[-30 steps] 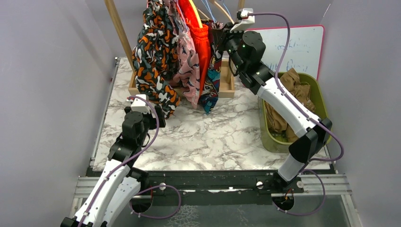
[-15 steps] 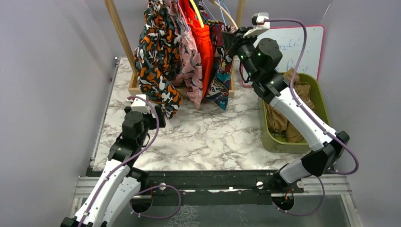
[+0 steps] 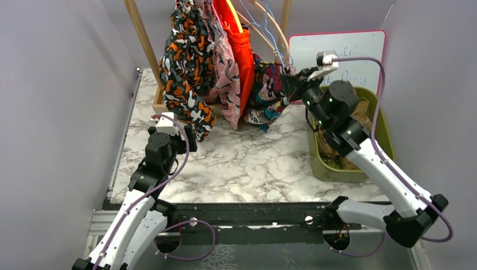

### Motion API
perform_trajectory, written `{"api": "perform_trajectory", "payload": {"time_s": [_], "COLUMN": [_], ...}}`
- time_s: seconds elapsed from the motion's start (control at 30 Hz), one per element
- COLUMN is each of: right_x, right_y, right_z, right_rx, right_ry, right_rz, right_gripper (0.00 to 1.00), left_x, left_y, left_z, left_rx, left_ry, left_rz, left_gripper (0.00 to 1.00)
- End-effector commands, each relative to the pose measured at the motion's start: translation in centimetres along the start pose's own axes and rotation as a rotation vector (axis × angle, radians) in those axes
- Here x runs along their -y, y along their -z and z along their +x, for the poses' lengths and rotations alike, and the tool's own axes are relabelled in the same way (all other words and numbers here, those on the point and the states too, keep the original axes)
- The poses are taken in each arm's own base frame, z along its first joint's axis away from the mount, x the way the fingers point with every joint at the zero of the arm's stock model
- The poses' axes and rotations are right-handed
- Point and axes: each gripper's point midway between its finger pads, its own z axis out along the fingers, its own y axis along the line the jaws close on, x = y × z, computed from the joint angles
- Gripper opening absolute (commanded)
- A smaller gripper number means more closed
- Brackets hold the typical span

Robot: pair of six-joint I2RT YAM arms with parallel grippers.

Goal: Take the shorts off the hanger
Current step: Pick up the hanger from the clothes rod.

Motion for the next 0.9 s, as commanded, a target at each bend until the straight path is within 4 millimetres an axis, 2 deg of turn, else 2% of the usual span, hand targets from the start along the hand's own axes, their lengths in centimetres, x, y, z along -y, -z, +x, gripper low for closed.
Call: {"api": "perform_trajectory", "payload": {"time_s": [0.0, 0.13, 0.17, 0.27, 0.43, 0.5, 0.57, 0.7, 0.77, 0.87], "right_x": [0.0, 0.0, 0.4, 1.6, 4.3, 4.7, 5.1, 4.5, 4.0, 2.6], "right_y": [3.7, 7.5, 8.5, 11.7, 17.0, 18.9, 20.7, 23.5, 24.6, 25.2], "right_z": [0.8, 2.7, 3.9, 5.6, 7.2, 7.0, 6.0, 2.2, 0.4, -0.7], "right_rx": [0.007, -0.052, -0.084, -0.116, -0.141, -0.137, -0.113, -0.029, 0.008, 0.014], "right_ry": [-0.016, -0.002, -0.002, -0.012, -0.050, -0.044, -0.048, -0.011, 0.005, 0.027], "right_rz": [-0.042, -0.090, -0.083, -0.057, 0.043, 0.046, 0.056, 0.009, -0.016, -0.097], "right_gripper": [0.01, 0.01, 0.01, 0.01, 0.01, 0.01, 0.01, 0.01, 0.01, 0.01], "left_x": [0.2, 0.2, 0.2, -0.1, -0.4, -0.4, -0.4, -0.4, -0.3, -0.3], "left_y": [0.0, 0.1, 0.1, 0.3, 0.6, 0.6, 0.7, 0.8, 0.9, 1.3], "left_z": [-0.3, -0.4, -0.5, -0.7, -1.3, -1.4, -1.5, -1.8, -2.0, -2.5], "left_rx": [0.017, 0.020, 0.022, 0.035, 0.061, 0.065, 0.067, 0.074, 0.082, 0.101], "left_ry": [-0.001, -0.001, -0.001, 0.001, 0.008, 0.009, 0.010, 0.011, 0.014, 0.020], "left_rz": [0.015, 0.015, 0.014, 0.003, -0.015, -0.014, -0.013, -0.012, -0.009, -0.003], "left_gripper": [0.96, 0.96, 0.96, 0.96, 0.98, 0.99, 0.99, 0.99, 0.99, 0.99]}}
